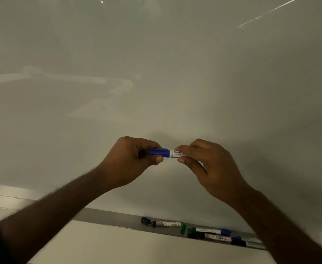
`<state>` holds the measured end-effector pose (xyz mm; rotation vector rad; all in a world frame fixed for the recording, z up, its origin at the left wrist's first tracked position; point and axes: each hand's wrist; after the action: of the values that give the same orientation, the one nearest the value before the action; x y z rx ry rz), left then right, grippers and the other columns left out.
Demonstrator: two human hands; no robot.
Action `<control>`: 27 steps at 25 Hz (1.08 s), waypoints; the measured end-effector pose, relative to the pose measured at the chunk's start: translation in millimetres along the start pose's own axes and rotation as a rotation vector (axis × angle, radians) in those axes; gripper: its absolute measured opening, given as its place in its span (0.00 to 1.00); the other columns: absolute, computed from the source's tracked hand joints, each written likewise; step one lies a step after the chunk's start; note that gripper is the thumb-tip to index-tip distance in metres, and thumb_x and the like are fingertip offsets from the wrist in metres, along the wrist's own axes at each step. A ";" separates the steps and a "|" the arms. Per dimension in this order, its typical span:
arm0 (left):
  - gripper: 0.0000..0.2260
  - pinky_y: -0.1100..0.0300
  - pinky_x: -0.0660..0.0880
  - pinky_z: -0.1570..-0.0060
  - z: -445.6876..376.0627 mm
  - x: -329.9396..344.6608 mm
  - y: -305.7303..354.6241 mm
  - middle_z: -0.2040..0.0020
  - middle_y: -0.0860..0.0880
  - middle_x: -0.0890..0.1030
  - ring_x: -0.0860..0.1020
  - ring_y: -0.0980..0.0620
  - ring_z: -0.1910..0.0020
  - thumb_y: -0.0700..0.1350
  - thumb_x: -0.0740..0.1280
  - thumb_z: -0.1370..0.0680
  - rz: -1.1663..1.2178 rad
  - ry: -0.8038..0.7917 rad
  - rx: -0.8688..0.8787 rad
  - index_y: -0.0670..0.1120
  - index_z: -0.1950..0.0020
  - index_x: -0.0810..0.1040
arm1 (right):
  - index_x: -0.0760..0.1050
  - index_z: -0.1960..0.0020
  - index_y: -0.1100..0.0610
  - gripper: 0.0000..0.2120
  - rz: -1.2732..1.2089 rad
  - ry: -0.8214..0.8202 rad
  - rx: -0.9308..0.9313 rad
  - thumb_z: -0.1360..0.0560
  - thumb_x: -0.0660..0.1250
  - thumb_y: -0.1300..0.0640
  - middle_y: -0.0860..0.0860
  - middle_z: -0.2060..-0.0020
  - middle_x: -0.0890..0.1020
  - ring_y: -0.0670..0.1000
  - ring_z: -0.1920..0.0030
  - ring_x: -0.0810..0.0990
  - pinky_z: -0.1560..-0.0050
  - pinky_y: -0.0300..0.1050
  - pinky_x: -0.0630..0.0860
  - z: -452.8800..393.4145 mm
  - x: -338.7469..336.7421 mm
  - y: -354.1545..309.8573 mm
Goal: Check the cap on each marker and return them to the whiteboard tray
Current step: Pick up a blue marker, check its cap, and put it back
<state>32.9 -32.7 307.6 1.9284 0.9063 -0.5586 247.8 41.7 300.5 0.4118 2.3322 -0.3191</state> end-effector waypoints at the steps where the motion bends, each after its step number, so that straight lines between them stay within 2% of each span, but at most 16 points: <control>1: 0.06 0.69 0.71 0.67 -1.3 1.5 -4.9 0.66 0.50 0.82 0.76 0.52 0.66 0.48 0.69 0.26 0.008 -0.029 -0.013 0.52 0.51 0.83 | 0.78 0.41 0.55 0.14 -0.016 -0.010 0.022 0.23 0.62 0.51 0.51 0.60 0.81 0.49 0.64 0.75 0.66 0.45 0.74 1.5 5.1 3.2; 4: 0.07 0.57 0.76 0.60 -3.6 7.6 -23.8 0.61 0.50 0.84 0.78 0.51 0.64 0.47 0.67 0.23 0.085 -0.113 -0.049 0.53 0.48 0.82 | 0.77 0.40 0.56 0.15 -0.100 -0.048 0.090 0.22 0.60 0.52 0.51 0.58 0.81 0.47 0.60 0.75 0.61 0.43 0.74 8.7 24.8 13.5; 10: 0.09 0.58 0.76 0.57 10.4 49.1 -76.4 0.55 0.52 0.81 0.78 0.53 0.59 0.42 0.70 0.25 -0.008 -0.104 -0.076 0.50 0.46 0.82 | 0.77 0.44 0.57 0.09 -0.160 -0.157 0.214 0.22 0.63 0.58 0.53 0.57 0.80 0.50 0.57 0.74 0.57 0.50 0.75 39.1 82.5 31.0; 14: 0.10 0.57 0.78 0.54 30.2 85.5 -115.3 0.54 0.51 0.82 0.79 0.53 0.59 0.41 0.71 0.27 0.007 -0.168 -0.186 0.50 0.47 0.83 | 0.78 0.45 0.55 0.08 -0.143 -0.237 0.310 0.23 0.64 0.58 0.52 0.56 0.81 0.51 0.57 0.76 0.55 0.54 0.75 70.1 133.7 38.1; 16: 0.09 0.60 0.77 0.55 41.7 103.5 -136.0 0.53 0.51 0.83 0.79 0.53 0.58 0.41 0.72 0.27 0.027 -0.190 -0.279 0.50 0.48 0.83 | 0.78 0.45 0.53 0.08 -0.126 -0.266 0.375 0.23 0.64 0.57 0.51 0.55 0.82 0.51 0.55 0.77 0.53 0.54 0.74 88.6 159.5 39.0; 19: 0.08 0.74 0.71 0.62 60.3 131.8 -165.3 0.54 0.50 0.84 0.78 0.58 0.62 0.41 0.73 0.29 0.028 -0.195 -0.395 0.49 0.50 0.84 | 0.78 0.44 0.50 0.09 -0.094 -0.307 0.479 0.23 0.64 0.56 0.49 0.53 0.82 0.52 0.50 0.77 0.50 0.51 0.68 116.4 197.3 35.6; 21: 0.08 0.77 0.68 0.65 71.4 151.3 -184.8 0.55 0.48 0.85 0.77 0.60 0.64 0.39 0.74 0.29 0.021 -0.200 -0.431 0.47 0.51 0.84 | 0.78 0.43 0.50 0.10 -0.077 -0.336 0.561 0.23 0.64 0.57 0.49 0.50 0.83 0.52 0.48 0.76 0.50 0.50 0.65 130.0 222.2 33.8; 22: 0.09 0.77 0.68 0.64 77.2 159.2 -191.5 0.54 0.48 0.85 0.77 0.59 0.63 0.38 0.73 0.29 0.018 -0.202 -0.445 0.47 0.51 0.84 | 0.78 0.43 0.50 0.11 -0.064 -0.351 0.594 0.23 0.64 0.57 0.49 0.49 0.82 0.53 0.47 0.76 0.49 0.49 0.64 135.3 231.0 32.7; 25: 0.10 0.67 0.70 0.60 94.4 179.7 -211.9 0.53 0.48 0.85 0.76 0.57 0.61 0.37 0.71 0.28 -0.025 -0.228 -0.488 0.49 0.50 0.84 | 0.78 0.44 0.49 0.11 -0.015 -0.422 0.657 0.23 0.63 0.57 0.48 0.48 0.82 0.53 0.46 0.75 0.48 0.50 0.65 147.6 253.7 28.8; 27: 0.12 0.64 0.70 0.61 105.5 191.1 -224.1 0.54 0.49 0.86 0.76 0.57 0.62 0.37 0.70 0.27 -0.062 -0.246 -0.499 0.52 0.50 0.84 | 0.79 0.46 0.49 0.10 0.012 -0.463 0.687 0.23 0.62 0.57 0.48 0.50 0.82 0.53 0.47 0.75 0.48 0.50 0.63 154.3 267.3 24.8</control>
<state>-23.5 17.6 4.0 1.3562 0.8525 -0.5321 172.5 64.9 1.0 0.5994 1.7171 -1.0954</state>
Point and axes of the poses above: each hand's wrist, its own z-axis away from the middle knuckle, its own x-axis out of the palm, y = z × x
